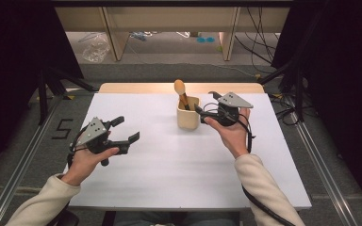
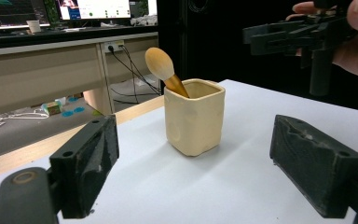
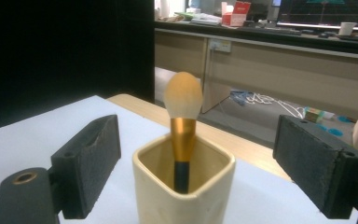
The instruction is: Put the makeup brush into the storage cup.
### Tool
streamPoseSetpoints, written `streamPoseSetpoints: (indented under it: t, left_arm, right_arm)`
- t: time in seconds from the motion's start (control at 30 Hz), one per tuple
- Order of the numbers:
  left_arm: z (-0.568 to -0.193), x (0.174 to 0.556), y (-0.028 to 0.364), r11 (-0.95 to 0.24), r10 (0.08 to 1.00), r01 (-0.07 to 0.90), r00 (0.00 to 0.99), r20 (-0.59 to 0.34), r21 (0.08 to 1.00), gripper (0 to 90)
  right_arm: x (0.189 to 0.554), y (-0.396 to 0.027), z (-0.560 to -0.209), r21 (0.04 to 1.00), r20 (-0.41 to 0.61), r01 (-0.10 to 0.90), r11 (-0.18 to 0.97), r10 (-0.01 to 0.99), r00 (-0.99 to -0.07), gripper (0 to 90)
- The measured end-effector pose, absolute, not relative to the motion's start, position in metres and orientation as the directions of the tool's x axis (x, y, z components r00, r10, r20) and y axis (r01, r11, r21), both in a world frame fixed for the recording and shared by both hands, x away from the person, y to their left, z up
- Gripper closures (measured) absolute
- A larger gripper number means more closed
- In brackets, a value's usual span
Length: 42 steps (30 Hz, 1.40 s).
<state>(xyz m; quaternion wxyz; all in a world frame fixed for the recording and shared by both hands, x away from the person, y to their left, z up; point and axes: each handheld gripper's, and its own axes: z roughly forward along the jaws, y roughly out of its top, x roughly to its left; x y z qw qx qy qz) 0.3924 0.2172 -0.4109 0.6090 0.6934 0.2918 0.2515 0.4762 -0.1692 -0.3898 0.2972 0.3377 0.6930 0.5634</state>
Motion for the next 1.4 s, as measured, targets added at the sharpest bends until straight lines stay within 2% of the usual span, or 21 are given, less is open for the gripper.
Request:
streamPoseSetpoints:
  t: [0.67,1.27,1.3,1.4]
  left_arm:
    - [-0.409,0.389,0.216,-0.076,0.715,0.096,0.699,-0.013,0.992,15.2]
    - [-0.403,0.380,0.220,-0.060,0.713,0.067,0.701,-0.004,0.996,15.1]
    - [-0.402,0.382,0.222,-0.081,0.705,0.026,0.708,0.039,0.996,15.1]
    - [-0.401,0.378,0.223,-0.075,0.708,0.025,0.706,0.036,0.997,15.1]
  right_arm:
    - [0.440,-0.200,-0.388,0.985,-0.036,0.116,0.130,0.803,-0.594,15.9]
    - [0.408,-0.207,-0.388,0.986,-0.043,0.089,0.139,0.736,-0.676,16.0]
    - [0.406,-0.208,-0.388,0.986,-0.047,0.087,0.143,0.738,-0.673,16.0]
    - [0.401,-0.212,-0.389,0.987,-0.059,0.068,0.143,0.735,-0.676,16.0]
